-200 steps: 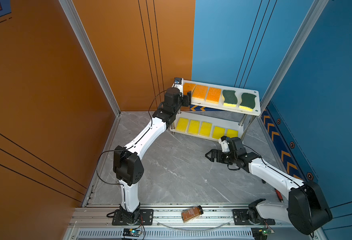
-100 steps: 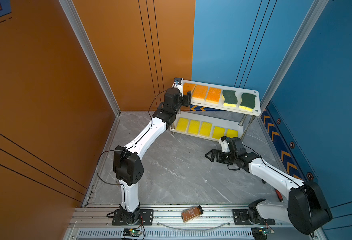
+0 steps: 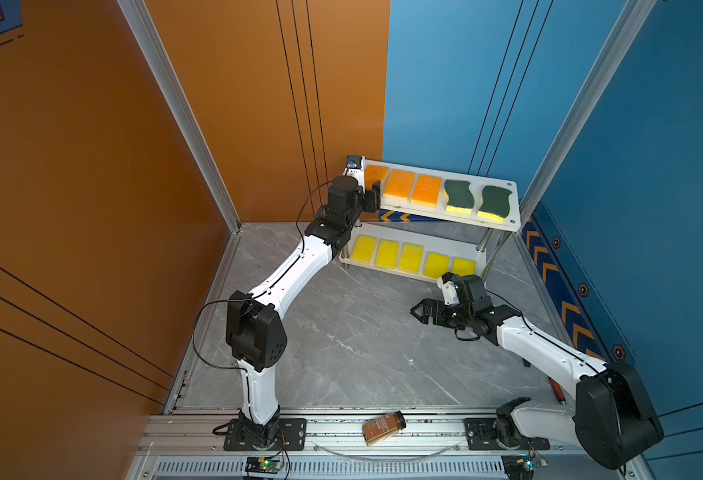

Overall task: Place and organize the cleaning sponges onto the shelf
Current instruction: 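Lower the orange sponge onto the top shelf and open the left gripper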

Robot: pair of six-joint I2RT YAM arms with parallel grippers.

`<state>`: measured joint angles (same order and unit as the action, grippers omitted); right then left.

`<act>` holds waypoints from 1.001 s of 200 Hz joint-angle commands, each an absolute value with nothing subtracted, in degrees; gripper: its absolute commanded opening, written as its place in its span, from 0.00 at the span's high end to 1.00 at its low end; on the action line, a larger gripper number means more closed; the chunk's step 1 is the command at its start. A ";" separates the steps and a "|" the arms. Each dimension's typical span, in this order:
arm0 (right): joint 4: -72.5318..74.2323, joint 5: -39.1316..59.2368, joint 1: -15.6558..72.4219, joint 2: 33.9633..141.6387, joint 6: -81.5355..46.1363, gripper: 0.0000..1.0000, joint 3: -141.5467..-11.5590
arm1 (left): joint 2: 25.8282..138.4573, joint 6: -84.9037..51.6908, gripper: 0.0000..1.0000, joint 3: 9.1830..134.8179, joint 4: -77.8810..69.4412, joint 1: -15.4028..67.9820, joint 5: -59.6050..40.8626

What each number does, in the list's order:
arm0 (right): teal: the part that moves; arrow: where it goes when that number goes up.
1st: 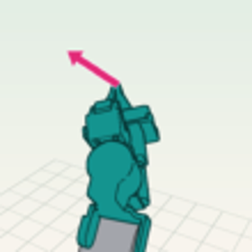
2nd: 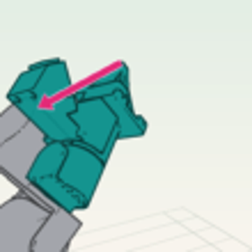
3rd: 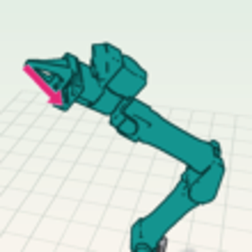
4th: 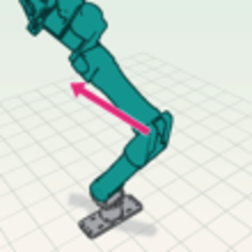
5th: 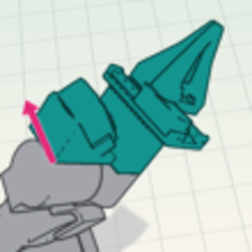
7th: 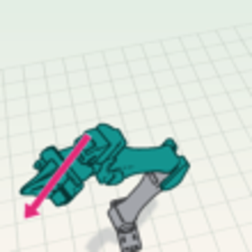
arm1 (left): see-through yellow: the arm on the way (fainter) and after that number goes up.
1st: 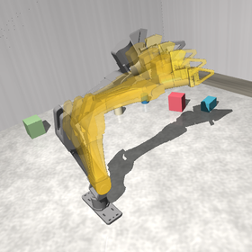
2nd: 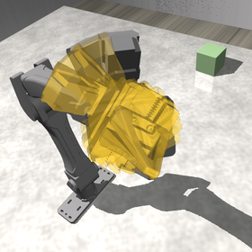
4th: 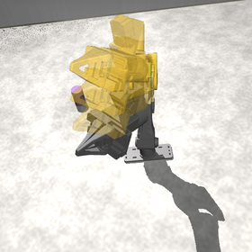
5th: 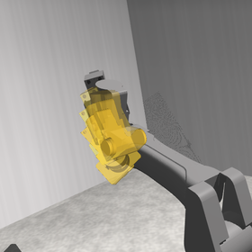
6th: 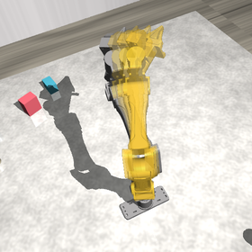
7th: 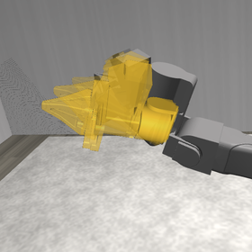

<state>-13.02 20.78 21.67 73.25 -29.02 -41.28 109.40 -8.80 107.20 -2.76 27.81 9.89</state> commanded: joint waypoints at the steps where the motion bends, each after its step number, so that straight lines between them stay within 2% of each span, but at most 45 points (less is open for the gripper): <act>1: -13.59 20.97 21.27 72.02 -29.55 0.00 -40.58 | 109.82 -9.01 0.28 105.29 -0.26 27.75 11.16; 27: -13.41 21.19 21.26 72.16 -29.59 0.00 -40.61 | 109.58 -8.88 0.27 105.12 -0.26 27.94 10.82; 62: -13.32 21.52 21.18 72.33 -29.71 0.00 -40.70 | 109.00 -8.94 0.18 104.38 -0.69 28.04 10.63; 108: -13.08 21.72 21.18 72.51 -29.71 0.00 -40.81 | 108.12 -9.36 0.15 103.54 -1.12 28.03 10.68; 114: -13.02 21.80 21.18 72.58 -29.71 0.00 -40.79 | 107.95 -9.33 0.10 103.40 -1.14 28.04 10.64; 200: -12.50 22.41 21.03 73.91 -29.62 0.00 -40.96 | 104.34 -8.35 0.05 100.64 -1.82 27.51 11.99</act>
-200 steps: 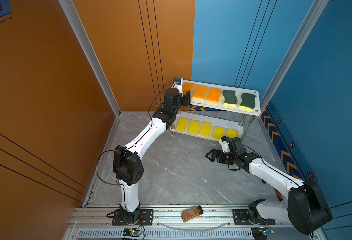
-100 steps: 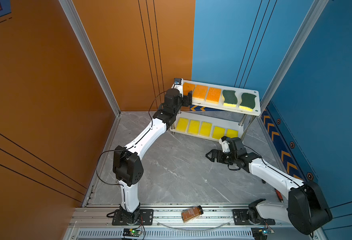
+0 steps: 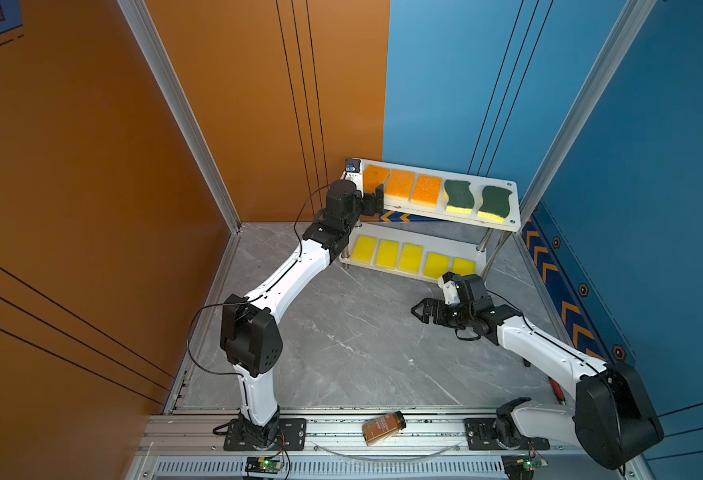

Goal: Place and organize the cleaning sponges onto the shelf

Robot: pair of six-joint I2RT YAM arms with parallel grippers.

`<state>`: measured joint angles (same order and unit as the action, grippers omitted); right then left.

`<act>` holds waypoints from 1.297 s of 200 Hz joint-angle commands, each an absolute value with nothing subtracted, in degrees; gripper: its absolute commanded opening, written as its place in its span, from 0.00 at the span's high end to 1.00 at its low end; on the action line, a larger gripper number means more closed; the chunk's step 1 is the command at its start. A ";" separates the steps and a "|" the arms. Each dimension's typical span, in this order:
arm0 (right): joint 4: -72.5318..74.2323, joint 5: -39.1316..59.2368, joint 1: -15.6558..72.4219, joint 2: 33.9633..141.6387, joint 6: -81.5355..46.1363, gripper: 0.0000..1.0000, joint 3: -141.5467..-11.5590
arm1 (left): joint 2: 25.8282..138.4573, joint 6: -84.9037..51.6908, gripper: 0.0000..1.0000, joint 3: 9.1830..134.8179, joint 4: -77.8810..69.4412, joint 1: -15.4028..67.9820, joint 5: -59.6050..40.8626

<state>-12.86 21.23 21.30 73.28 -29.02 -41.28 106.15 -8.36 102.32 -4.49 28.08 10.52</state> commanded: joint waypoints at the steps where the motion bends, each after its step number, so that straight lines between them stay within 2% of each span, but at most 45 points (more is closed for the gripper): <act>1: -12.49 22.46 21.02 73.91 -29.62 0.00 -40.96 | 104.29 -8.35 0.05 100.64 -1.83 27.51 12.02; 37: -12.47 22.50 20.98 74.03 -29.71 0.00 -40.96 | 102.13 -8.32 0.04 98.69 -2.70 27.42 10.98; 131: -14.88 21.80 20.35 71.91 -28.30 0.00 -42.40 | 89.26 -8.60 0.01 87.54 -4.22 27.31 -4.71; 229: -19.91 24.42 14.83 69.04 -22.52 0.00 -46.25 | 68.88 -10.02 0.02 64.54 -2.46 27.41 2.51; 259: -23.42 24.61 12.76 68.31 -18.20 0.00 -49.09 | 65.19 -5.85 0.02 56.76 -0.17 26.89 3.97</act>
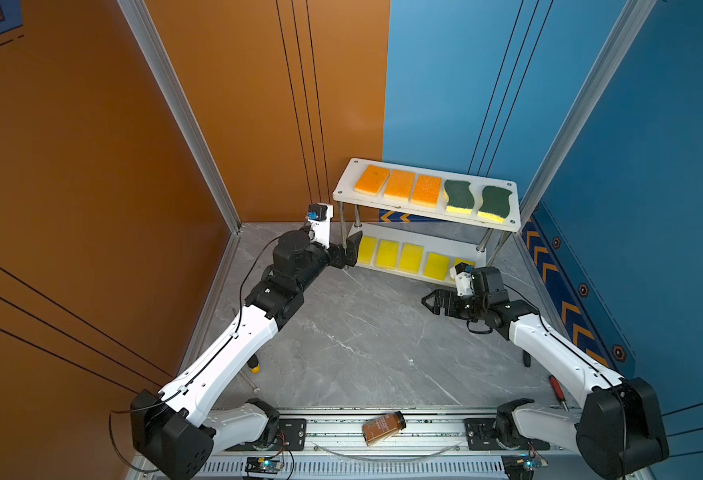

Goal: Place and organize the cleaning sponges onto the shelf

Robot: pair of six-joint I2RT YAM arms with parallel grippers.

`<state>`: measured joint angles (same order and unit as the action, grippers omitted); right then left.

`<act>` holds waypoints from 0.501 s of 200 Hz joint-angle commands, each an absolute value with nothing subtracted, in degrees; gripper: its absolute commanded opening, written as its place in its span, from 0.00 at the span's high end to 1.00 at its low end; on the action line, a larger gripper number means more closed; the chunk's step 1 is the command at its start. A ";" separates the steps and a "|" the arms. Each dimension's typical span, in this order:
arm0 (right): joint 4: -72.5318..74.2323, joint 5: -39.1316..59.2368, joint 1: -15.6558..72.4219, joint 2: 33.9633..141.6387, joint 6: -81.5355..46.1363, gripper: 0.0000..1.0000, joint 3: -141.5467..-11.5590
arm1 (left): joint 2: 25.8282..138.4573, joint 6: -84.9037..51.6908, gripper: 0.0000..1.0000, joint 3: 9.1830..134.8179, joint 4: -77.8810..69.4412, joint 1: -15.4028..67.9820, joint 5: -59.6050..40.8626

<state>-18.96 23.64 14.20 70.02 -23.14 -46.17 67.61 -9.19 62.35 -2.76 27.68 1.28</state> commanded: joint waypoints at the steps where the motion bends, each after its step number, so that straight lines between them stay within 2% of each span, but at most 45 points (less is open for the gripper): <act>1: -23.49 24.61 12.71 68.21 -18.06 0.00 -49.11 | 65.11 -5.69 0.02 56.42 -0.22 26.89 3.96; 65: -23.99 27.36 3.14 64.53 -13.82 0.00 -50.34 | 55.28 0.06 0.02 41.35 -1.45 23.47 13.22; 100: -23.13 28.04 -1.29 63.05 -11.80 0.00 -49.41 | 50.95 3.22 0.02 32.39 -8.34 18.86 14.22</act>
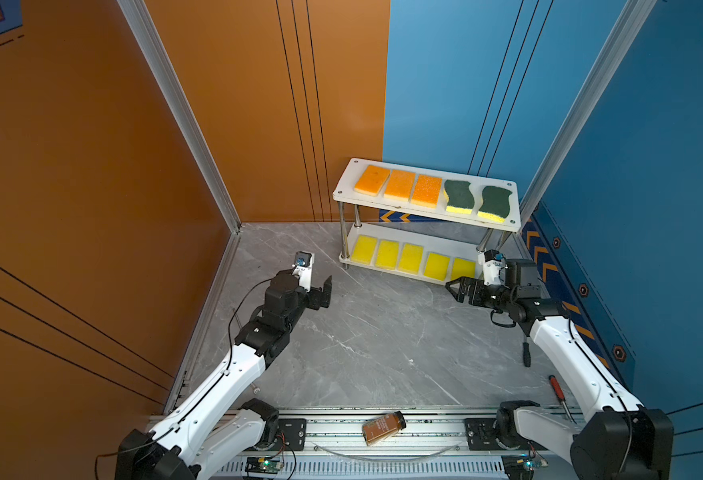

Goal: Place and organize the cleaning sponges onto the shelf

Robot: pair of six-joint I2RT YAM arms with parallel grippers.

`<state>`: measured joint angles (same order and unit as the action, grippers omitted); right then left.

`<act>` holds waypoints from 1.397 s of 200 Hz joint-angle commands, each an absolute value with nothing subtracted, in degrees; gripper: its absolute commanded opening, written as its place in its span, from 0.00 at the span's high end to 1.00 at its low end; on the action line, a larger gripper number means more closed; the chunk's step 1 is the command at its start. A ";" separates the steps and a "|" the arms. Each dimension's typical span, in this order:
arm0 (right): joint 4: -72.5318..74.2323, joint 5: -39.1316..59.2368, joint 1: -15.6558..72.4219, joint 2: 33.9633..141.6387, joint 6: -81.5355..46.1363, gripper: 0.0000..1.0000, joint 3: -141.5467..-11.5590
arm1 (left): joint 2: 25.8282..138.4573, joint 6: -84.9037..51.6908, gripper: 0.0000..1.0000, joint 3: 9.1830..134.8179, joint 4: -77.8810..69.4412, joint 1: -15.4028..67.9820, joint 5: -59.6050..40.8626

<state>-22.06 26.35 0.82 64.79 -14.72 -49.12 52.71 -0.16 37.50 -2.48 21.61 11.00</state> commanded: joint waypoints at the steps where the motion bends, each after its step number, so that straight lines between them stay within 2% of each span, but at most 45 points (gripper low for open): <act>1: -23.04 28.04 -1.43 62.99 -11.79 0.00 -49.36 | 50.92 3.24 0.02 32.11 -8.65 18.70 14.23; 57: -17.59 28.33 -6.65 62.53 -13.31 0.00 -46.20 | 55.02 5.18 0.02 21.83 -23.31 11.71 13.81; 95: -13.42 24.38 -7.56 62.53 -13.37 0.00 -43.31 | 60.45 5.81 0.02 17.39 -32.30 9.04 15.64; 215: -3.82 13.58 -5.33 62.89 -8.04 0.00 -35.13 | 72.44 2.74 0.02 17.35 -44.11 3.53 13.19; 255: 4.46 9.42 -3.11 62.93 -6.30 0.00 -30.88 | 76.65 1.78 0.02 17.42 -48.11 2.81 12.04; 279: 15.28 6.90 -2.72 63.88 -5.95 0.00 -26.07 | 77.26 1.49 0.02 17.64 -48.58 2.64 11.71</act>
